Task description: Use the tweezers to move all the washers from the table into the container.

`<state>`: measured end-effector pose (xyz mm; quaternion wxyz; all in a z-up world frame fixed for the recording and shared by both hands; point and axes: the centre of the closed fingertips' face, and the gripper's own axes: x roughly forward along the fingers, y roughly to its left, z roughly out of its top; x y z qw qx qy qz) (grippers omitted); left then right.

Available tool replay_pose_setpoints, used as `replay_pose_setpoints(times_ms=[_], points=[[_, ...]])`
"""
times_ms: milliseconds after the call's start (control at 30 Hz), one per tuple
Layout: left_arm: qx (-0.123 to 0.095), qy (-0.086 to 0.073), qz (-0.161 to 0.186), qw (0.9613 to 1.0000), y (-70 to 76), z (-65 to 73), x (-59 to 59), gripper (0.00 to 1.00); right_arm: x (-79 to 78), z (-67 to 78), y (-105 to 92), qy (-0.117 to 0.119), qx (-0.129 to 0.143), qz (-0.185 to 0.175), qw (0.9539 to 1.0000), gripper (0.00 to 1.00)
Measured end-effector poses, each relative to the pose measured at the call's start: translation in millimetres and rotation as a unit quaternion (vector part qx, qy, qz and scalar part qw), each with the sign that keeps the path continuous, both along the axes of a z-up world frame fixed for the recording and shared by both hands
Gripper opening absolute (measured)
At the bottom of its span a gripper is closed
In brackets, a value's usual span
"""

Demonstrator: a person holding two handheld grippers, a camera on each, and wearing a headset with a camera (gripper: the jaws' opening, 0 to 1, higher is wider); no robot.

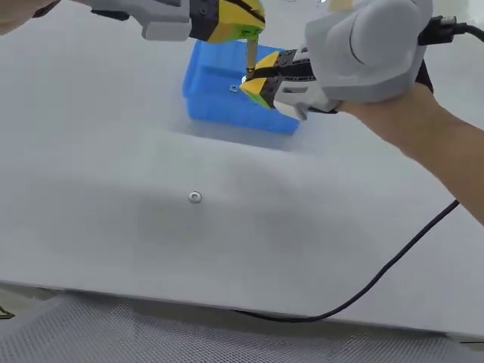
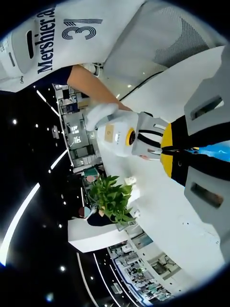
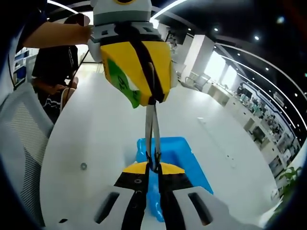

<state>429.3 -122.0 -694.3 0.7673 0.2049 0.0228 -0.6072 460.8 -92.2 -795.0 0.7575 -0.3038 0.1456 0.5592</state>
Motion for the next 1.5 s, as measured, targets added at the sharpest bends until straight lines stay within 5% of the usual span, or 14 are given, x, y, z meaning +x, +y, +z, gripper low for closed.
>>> replay_pose_setpoints(times_ms=[233,700,1033,1500], points=[[0.006,-0.002,-0.006,1.0000,-2.1,-13.3,22.5,0.04,26.4,-14.9,-4.6,-0.002,-0.016,-0.016,0.9997,0.08],[-0.002,0.012,0.017,0.9998,-2.8,-36.0,48.2,0.04,43.2,-34.1,-10.9,0.018,-0.026,-0.043,0.9986,0.09],[0.019,0.018,0.010,0.9996,-3.8,-47.2,45.3,0.04,36.8,-32.6,-9.6,0.040,-0.005,-0.052,0.9978,0.18],[0.024,-0.004,0.027,0.9993,9.5,-25.4,40.5,0.04,18.2,-15.5,-0.1,0.018,-0.004,-0.035,0.9992,0.18]])
